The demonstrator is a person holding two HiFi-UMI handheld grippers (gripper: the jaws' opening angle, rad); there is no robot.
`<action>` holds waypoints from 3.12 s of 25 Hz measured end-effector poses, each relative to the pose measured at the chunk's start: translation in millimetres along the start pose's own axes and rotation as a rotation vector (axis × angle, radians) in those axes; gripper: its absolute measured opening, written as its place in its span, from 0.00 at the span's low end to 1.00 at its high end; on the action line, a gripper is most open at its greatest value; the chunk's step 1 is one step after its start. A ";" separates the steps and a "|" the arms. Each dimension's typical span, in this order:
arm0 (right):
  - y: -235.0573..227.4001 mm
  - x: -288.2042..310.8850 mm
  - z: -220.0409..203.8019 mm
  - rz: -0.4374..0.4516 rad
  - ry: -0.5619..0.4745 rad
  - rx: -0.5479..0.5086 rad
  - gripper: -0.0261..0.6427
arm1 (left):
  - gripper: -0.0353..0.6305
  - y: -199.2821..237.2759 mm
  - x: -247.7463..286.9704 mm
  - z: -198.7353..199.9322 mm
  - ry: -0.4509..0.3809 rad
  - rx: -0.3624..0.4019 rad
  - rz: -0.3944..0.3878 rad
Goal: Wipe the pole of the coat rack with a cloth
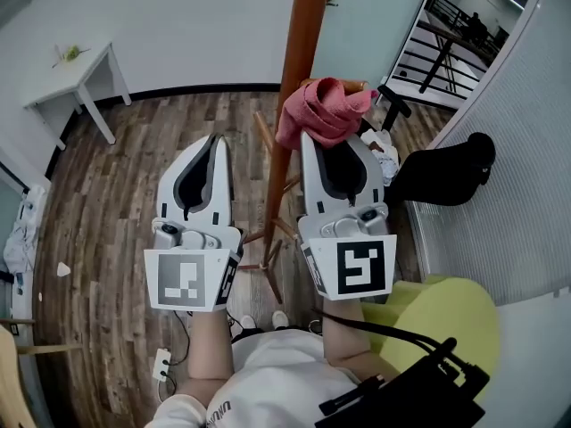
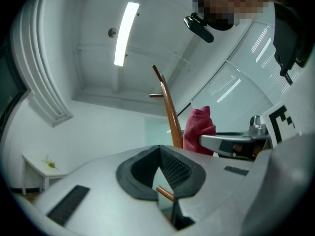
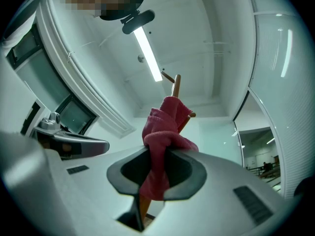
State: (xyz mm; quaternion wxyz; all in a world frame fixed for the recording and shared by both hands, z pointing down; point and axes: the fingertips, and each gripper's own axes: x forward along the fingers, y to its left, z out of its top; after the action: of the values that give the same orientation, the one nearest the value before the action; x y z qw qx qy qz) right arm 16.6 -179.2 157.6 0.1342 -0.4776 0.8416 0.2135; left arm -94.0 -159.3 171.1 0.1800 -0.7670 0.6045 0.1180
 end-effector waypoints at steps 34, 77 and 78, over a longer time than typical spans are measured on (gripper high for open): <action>2.5 9.4 -26.1 -0.027 0.091 -0.029 0.16 | 0.07 2.9 9.4 -19.6 0.041 -0.038 -0.054; 6.5 -3.8 -56.4 -0.054 0.164 0.026 0.16 | 0.07 -6.9 0.3 -43.2 0.102 -0.079 -0.073; 6.7 -4.4 -57.6 -0.054 0.168 0.024 0.16 | 0.07 -7.7 0.2 -44.0 0.104 -0.080 -0.075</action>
State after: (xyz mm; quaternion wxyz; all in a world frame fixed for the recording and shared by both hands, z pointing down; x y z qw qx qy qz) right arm 11.9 -201.0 211.3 0.0748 -0.5146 0.8392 0.1587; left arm -88.1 -176.3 212.0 0.1221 -0.8008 0.5786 0.0953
